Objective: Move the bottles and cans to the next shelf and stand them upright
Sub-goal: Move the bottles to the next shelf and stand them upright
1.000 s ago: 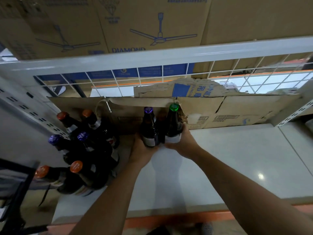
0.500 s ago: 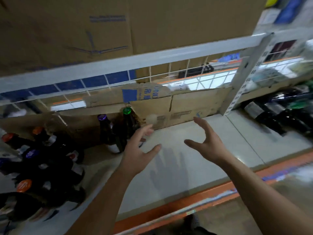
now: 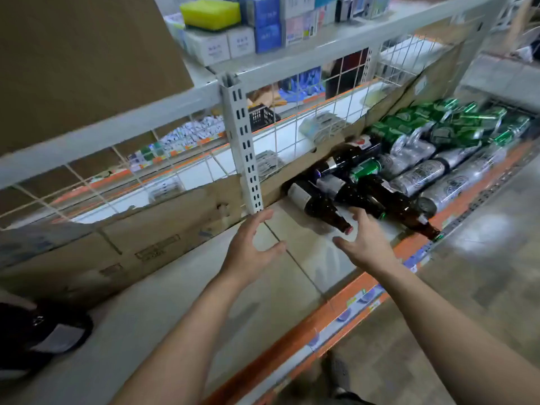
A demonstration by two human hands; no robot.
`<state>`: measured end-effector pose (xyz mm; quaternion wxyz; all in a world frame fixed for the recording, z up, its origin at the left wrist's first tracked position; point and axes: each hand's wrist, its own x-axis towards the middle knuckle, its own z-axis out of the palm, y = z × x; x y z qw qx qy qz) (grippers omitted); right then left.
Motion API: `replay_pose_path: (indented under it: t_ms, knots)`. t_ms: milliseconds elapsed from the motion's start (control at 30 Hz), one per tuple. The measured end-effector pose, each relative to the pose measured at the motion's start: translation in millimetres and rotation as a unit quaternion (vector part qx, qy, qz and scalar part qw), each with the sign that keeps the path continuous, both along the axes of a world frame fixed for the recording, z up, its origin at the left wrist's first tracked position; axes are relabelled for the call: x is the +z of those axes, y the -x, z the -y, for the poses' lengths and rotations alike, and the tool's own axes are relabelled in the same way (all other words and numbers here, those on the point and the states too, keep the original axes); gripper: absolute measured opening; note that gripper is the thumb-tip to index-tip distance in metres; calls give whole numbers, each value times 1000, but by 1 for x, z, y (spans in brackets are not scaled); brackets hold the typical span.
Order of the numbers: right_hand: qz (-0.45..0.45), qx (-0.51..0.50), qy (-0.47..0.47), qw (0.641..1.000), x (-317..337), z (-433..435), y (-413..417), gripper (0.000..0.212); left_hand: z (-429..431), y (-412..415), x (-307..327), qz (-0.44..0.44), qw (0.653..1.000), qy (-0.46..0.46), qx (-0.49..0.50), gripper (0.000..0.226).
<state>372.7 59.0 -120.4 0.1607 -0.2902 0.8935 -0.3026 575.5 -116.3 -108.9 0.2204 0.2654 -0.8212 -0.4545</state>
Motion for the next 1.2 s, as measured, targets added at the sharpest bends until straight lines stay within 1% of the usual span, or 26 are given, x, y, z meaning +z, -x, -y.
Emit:
replay_pose_path:
  t_ms: [67, 133, 233, 400, 433, 500, 533, 567, 633, 667, 700, 733, 767, 800, 833, 900, 967, 1000, 1033, 1100, 1133, 1167, 1200]
  knots:
    - [23, 25, -62, 998, -12, 4, 30, 75, -9, 41, -8, 15, 1000, -3, 2, 63]
    - [50, 73, -85, 992, -24, 12, 48, 72, -16, 74, -16, 34, 999, -7, 9, 64]
    - [54, 105, -76, 990, -34, 18, 61, 57, -25, 102, -24, 61, 998, -5, 27, 68]
    - [64, 155, -51, 984, -39, 1, 60, 41, -29, 116, -37, 114, 993, 24, 17, 69]
    - [77, 162, -45, 983, -40, -4, 60, 38, -29, 119, -39, 118, 992, 40, 12, 70]
    - [108, 163, -22, 980, -40, -14, 61, 31, -26, 125, -42, 123, 987, 99, -5, 74]
    - [119, 165, -11, 979, -38, -18, 61, 28, -25, 128, -44, 138, 982, 125, -12, 78]
    - [126, 169, 2, 977, -37, -21, 63, 23, -23, 131, -44, 164, 976, 144, -16, 84]
    - [133, 178, 19, 975, -31, -24, 68, 4, -19, 135, -45, 222, 958, 178, -16, 94]
    - [133, 183, 29, 974, -25, -24, 71, 5, -18, 138, -46, 240, 949, 206, -17, 96]
    - [133, 188, 43, 972, -18, -23, 74, 10, -17, 140, -46, 243, 940, 236, -21, 96]
    - [133, 188, 56, 972, -10, -20, 77, 15, -17, 143, -44, 236, 936, 261, -28, 94]
    - [128, 187, 72, 971, -2, -15, 80, 20, -16, 145, -42, 217, 938, 269, -32, 89]
    - [120, 191, 85, 971, 7, -10, 83, 27, -14, 145, -40, 192, 947, 257, -27, 83]
    - [116, 199, 94, 969, 17, -4, 85, 33, -13, 145, -37, 159, 961, 226, -9, 74]
    - [140, 227, 107, 958, 39, 11, 94, 46, -12, 140, -30, 102, 985, 135, 39, 63]
    - [168, 250, 117, 946, 55, 29, 113, 61, -12, 137, -29, 63, 994, 36, 82, 64]
    - [149, 246, 121, 950, 60, 39, 125, 69, -11, 135, -33, 47, 994, -15, 101, 65]
    - [97, 232, 123, 960, 60, 48, 140, 72, -10, 134, -37, 27, 990, -75, 119, 67]
    - [-58, 205, 98, 972, 51, 69, 173, 66, -2, 137, -42, -4, 970, -183, 162, 71]
    - [-125, 214, 54, 967, 46, 78, 187, 68, 1, 139, -46, -21, 961, -217, 173, 72]
    - [-171, 234, 0, 957, 40, 87, 200, 75, 2, 141, -47, -34, 956, -236, 173, 72]
    - [-199, 256, -52, 945, 35, 95, 210, 83, 3, 143, -49, -36, 952, -250, 171, 70]
